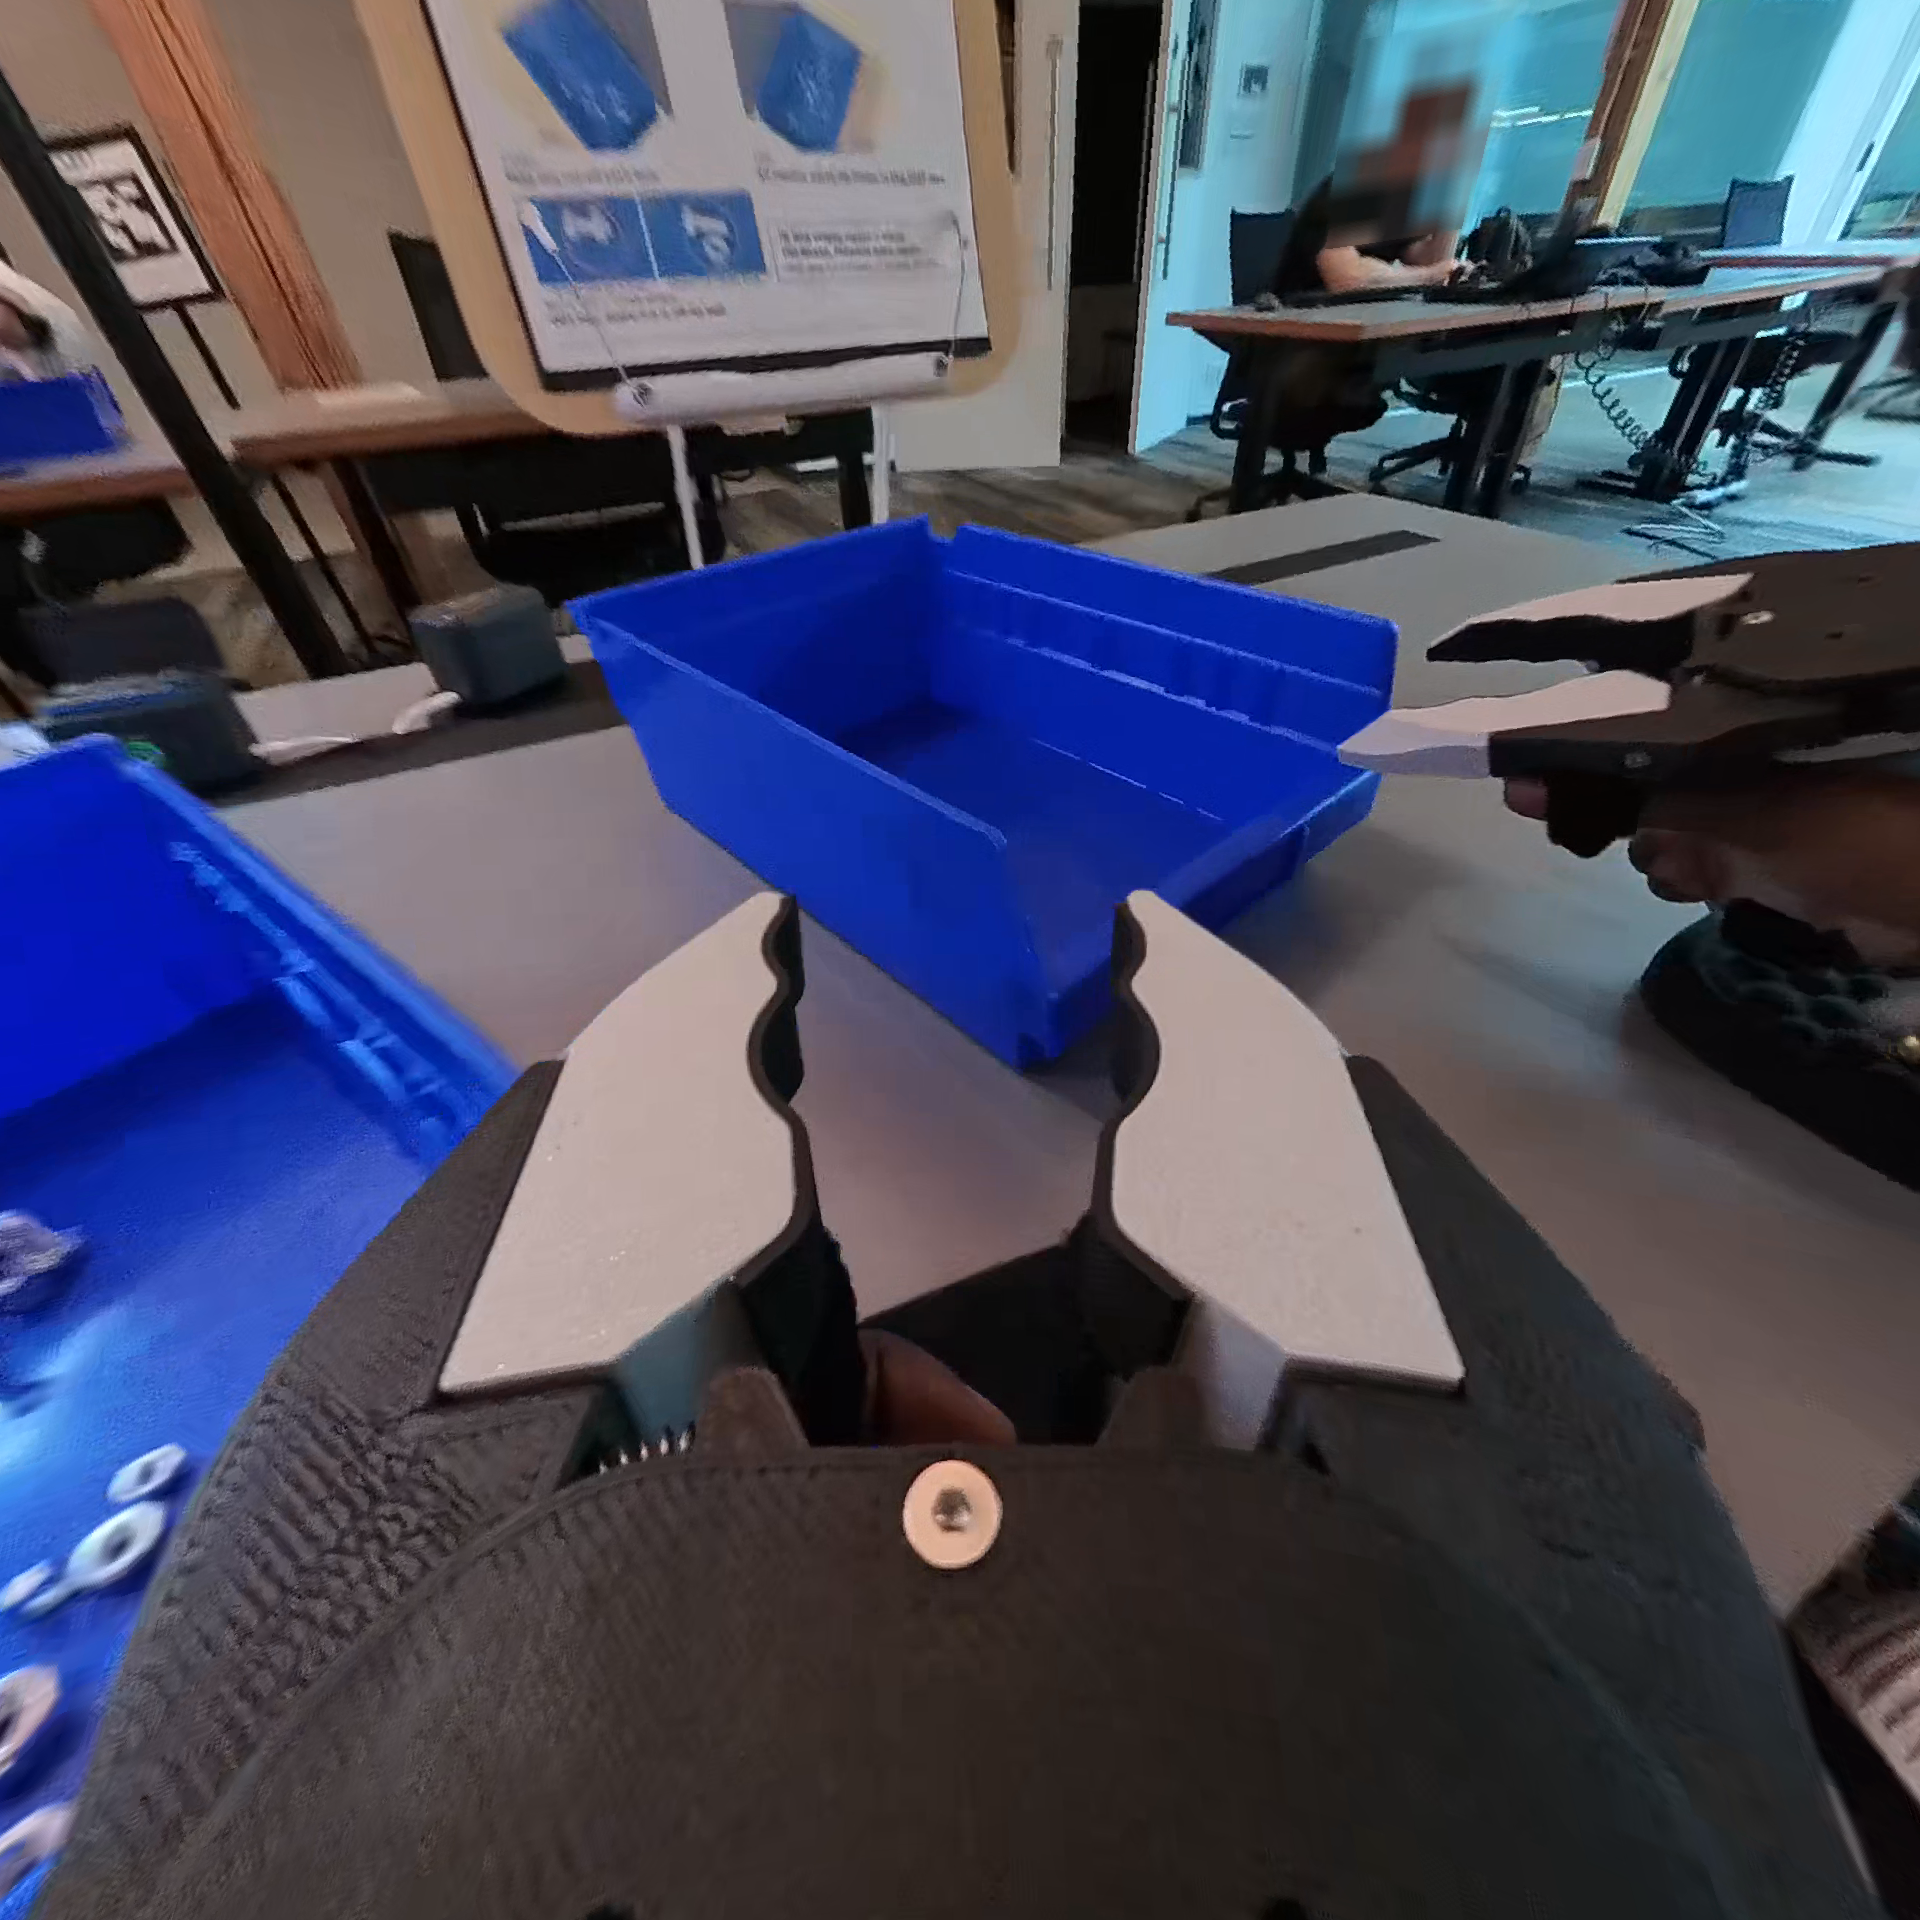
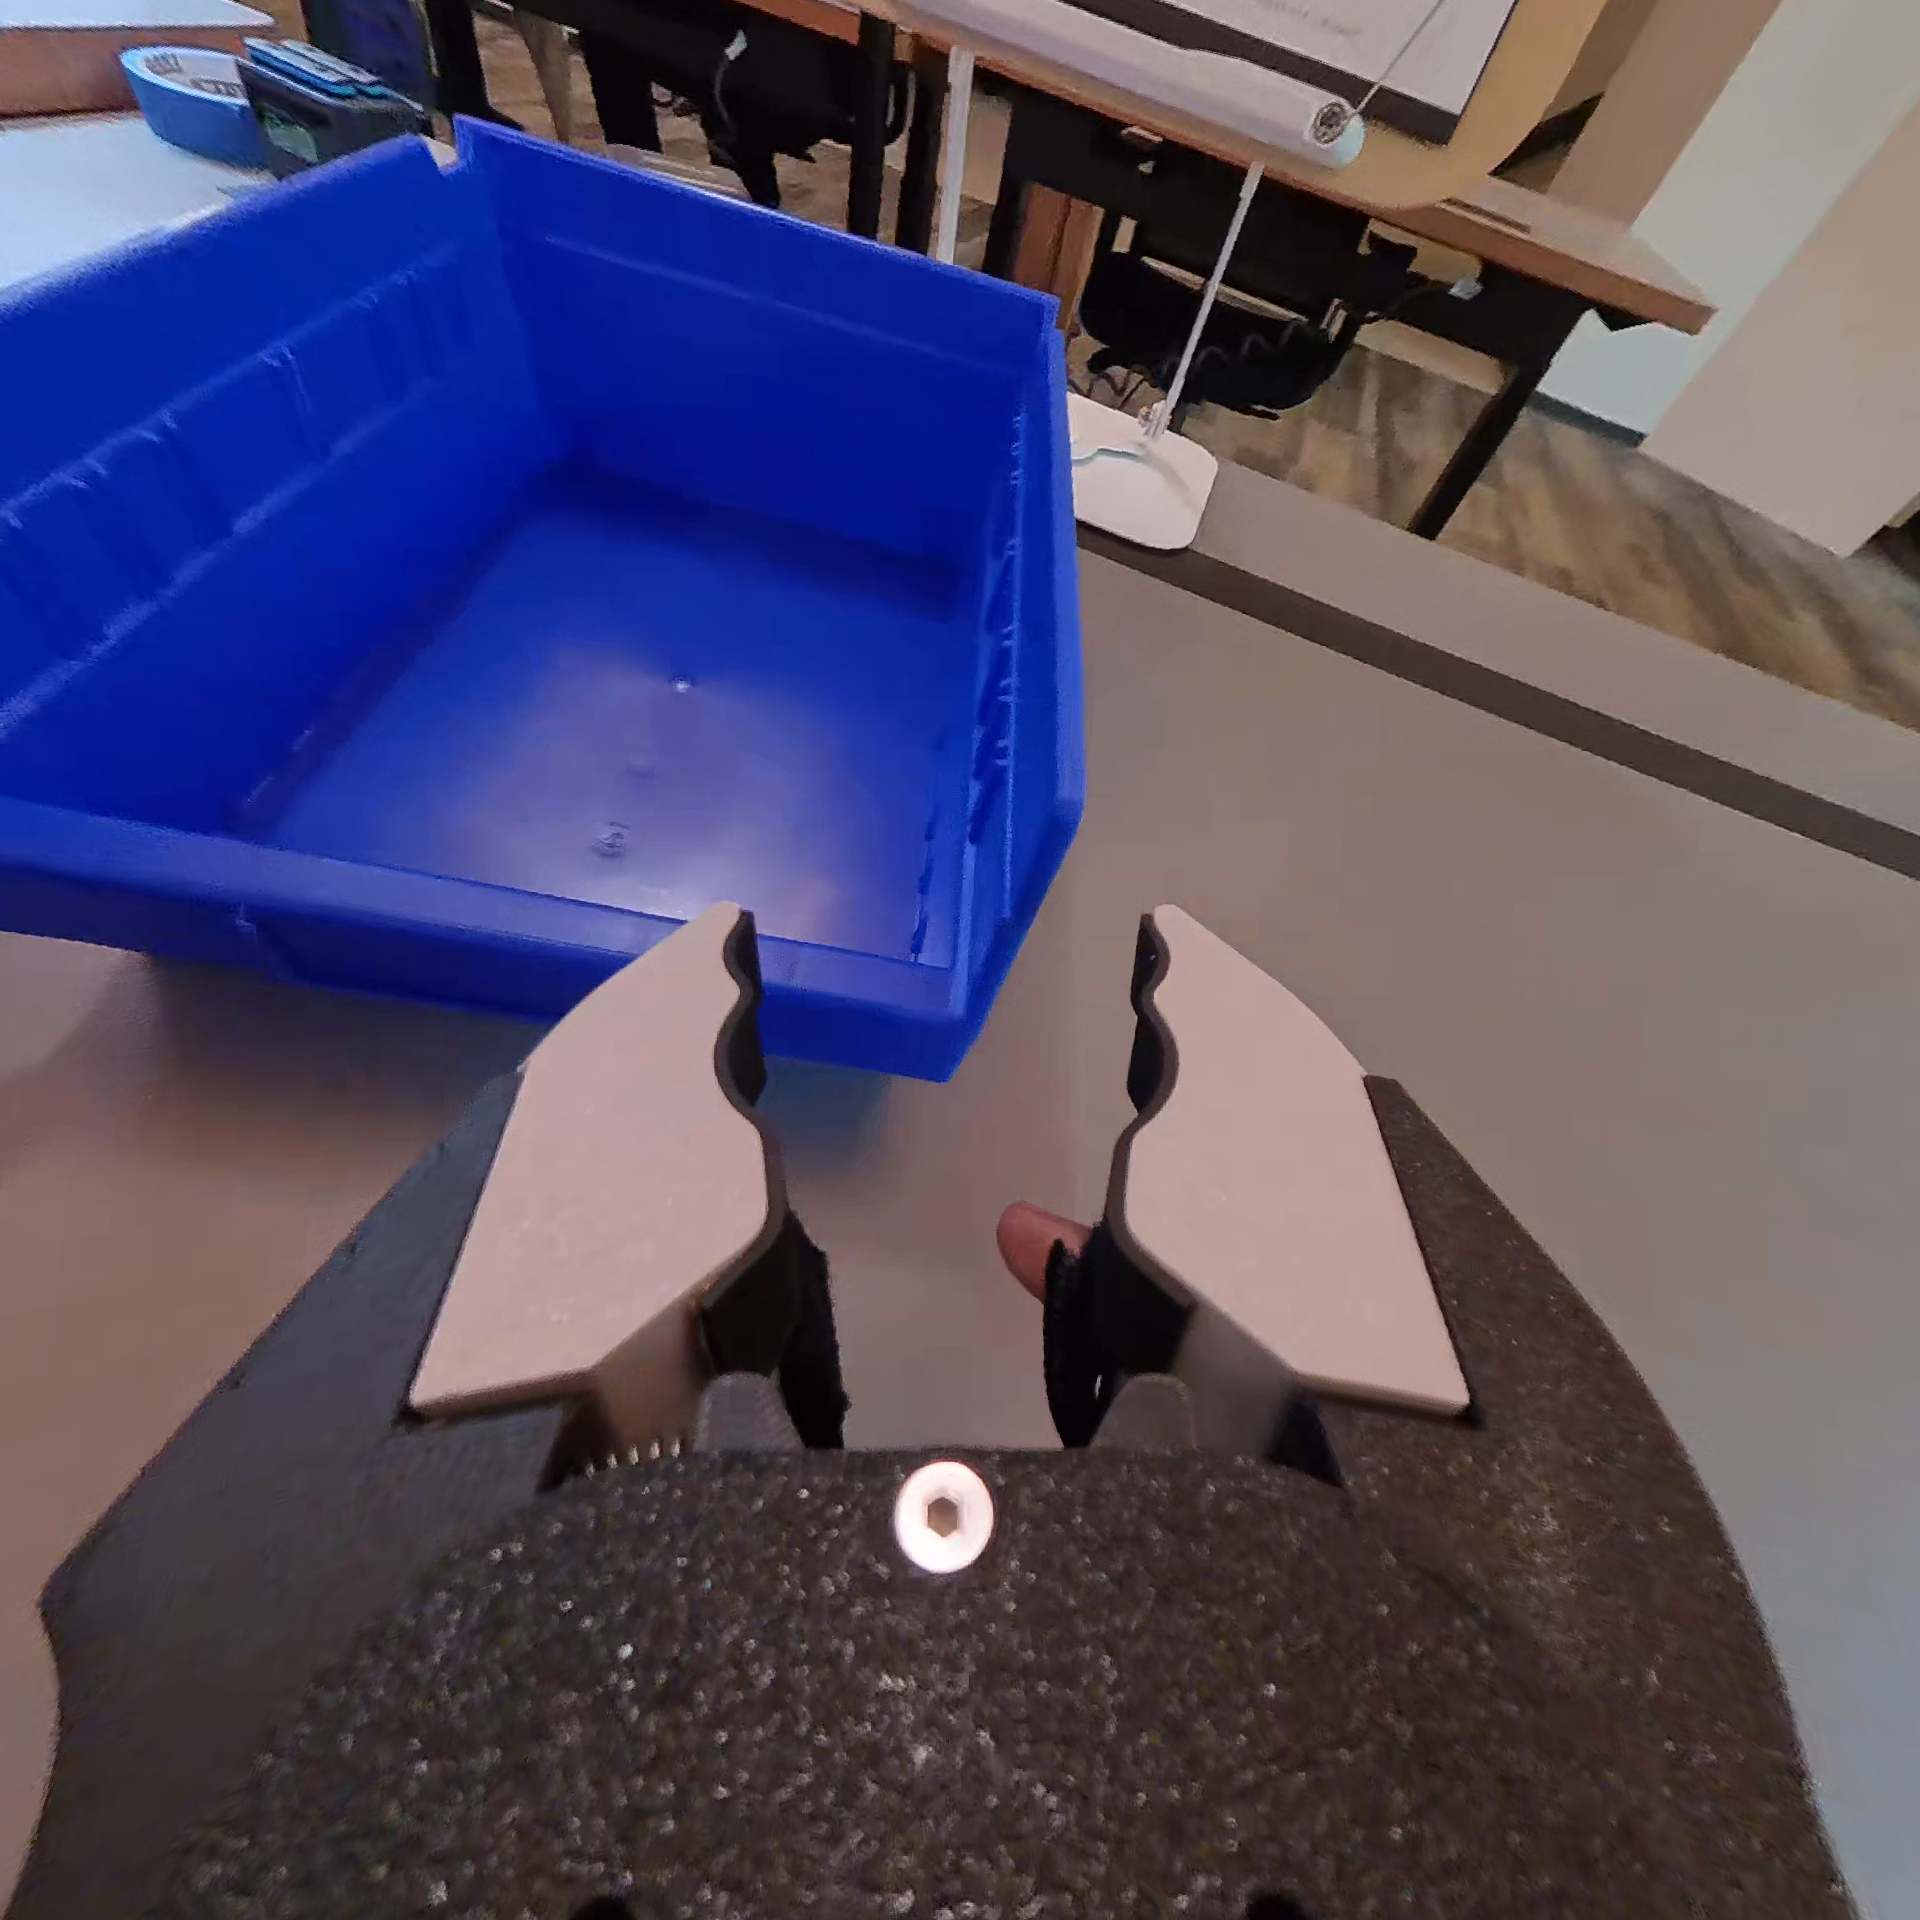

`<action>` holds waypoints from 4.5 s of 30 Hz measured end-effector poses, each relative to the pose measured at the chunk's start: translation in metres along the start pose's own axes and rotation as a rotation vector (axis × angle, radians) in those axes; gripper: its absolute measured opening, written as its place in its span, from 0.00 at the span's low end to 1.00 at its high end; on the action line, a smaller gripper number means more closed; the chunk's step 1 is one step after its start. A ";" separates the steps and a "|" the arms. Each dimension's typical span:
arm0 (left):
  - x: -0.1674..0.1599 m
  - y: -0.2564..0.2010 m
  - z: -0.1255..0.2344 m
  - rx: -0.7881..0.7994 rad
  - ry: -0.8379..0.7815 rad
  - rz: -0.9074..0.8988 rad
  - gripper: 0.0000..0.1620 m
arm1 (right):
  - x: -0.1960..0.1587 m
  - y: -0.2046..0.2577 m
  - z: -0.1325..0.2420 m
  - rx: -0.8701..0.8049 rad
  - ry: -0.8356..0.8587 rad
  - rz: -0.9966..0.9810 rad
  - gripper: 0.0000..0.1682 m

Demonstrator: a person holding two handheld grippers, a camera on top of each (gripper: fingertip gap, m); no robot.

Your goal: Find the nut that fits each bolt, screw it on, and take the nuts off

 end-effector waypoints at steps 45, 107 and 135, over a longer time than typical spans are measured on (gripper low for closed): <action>0.050 -0.192 -0.177 -0.174 0.099 -0.306 0.14 | -0.012 -0.198 0.120 -0.323 -0.058 0.281 0.07; -0.061 0.101 -0.017 0.098 0.222 -0.191 0.24 | -0.053 -0.145 0.071 -0.366 0.079 0.093 0.04; -0.042 0.078 -0.022 0.216 0.193 -0.118 0.22 | -0.050 -0.135 0.074 -0.389 0.043 0.128 0.13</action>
Point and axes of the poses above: each gripper's, where its closed fingertips meet, z back along the fingers, x out of its top, y = z × x across the jaws, the point moved 1 cm from there along z, back along the fingers, and after that the axes turned 6 degrees about -z, right-handed, at the moved point
